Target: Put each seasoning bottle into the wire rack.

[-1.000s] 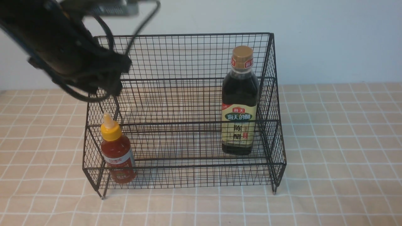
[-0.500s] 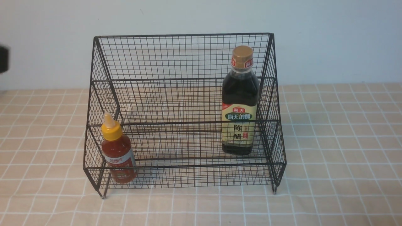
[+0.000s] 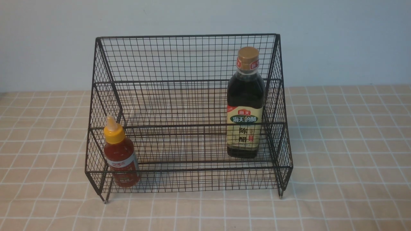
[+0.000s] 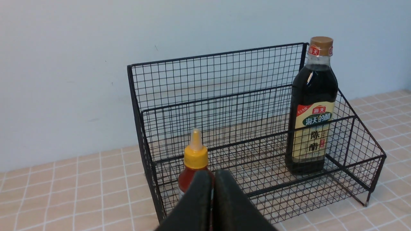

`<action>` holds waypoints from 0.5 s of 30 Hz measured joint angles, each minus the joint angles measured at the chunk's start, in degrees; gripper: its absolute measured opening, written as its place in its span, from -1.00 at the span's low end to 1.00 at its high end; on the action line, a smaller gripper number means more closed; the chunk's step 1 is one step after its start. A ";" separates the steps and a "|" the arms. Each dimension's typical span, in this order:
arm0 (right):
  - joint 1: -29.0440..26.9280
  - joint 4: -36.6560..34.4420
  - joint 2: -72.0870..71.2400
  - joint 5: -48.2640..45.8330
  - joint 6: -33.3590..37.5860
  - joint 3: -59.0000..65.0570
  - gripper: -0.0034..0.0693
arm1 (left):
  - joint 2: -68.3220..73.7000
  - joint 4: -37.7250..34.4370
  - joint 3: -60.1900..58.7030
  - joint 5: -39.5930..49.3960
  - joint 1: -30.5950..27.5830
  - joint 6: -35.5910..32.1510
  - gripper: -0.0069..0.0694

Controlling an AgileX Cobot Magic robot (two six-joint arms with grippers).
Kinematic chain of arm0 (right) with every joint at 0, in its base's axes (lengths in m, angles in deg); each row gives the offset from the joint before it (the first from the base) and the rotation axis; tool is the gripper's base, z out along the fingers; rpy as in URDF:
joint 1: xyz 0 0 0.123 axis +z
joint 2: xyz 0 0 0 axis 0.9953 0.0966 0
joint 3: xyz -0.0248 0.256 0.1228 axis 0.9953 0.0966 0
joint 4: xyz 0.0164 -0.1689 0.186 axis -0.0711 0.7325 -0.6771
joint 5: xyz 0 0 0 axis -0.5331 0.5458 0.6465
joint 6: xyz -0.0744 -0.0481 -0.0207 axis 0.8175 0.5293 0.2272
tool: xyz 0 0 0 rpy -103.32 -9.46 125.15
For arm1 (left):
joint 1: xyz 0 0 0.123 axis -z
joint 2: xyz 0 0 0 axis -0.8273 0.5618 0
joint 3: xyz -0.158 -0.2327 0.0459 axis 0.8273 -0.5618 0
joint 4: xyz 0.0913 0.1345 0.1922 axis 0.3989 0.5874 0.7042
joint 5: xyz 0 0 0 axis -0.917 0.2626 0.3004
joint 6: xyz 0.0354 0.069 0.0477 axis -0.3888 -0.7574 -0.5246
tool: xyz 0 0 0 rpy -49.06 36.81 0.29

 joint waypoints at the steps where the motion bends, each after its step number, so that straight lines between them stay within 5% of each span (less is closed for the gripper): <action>1: 0.00 0.00 0.00 0.00 0.00 0.00 -0.94 | -0.42 0.36 -0.85 -0.32 0.00 0.00 -0.84; 8: 0.00 0.00 0.00 -0.05 -0.05 0.00 -0.94 | -0.57 1.98 -5.93 -5.61 -0.24 0.00 -0.84; 15: 0.00 0.00 0.00 -0.05 -0.05 0.00 -0.94 | -0.57 5.36 -21.34 -17.00 -6.67 -0.21 -0.84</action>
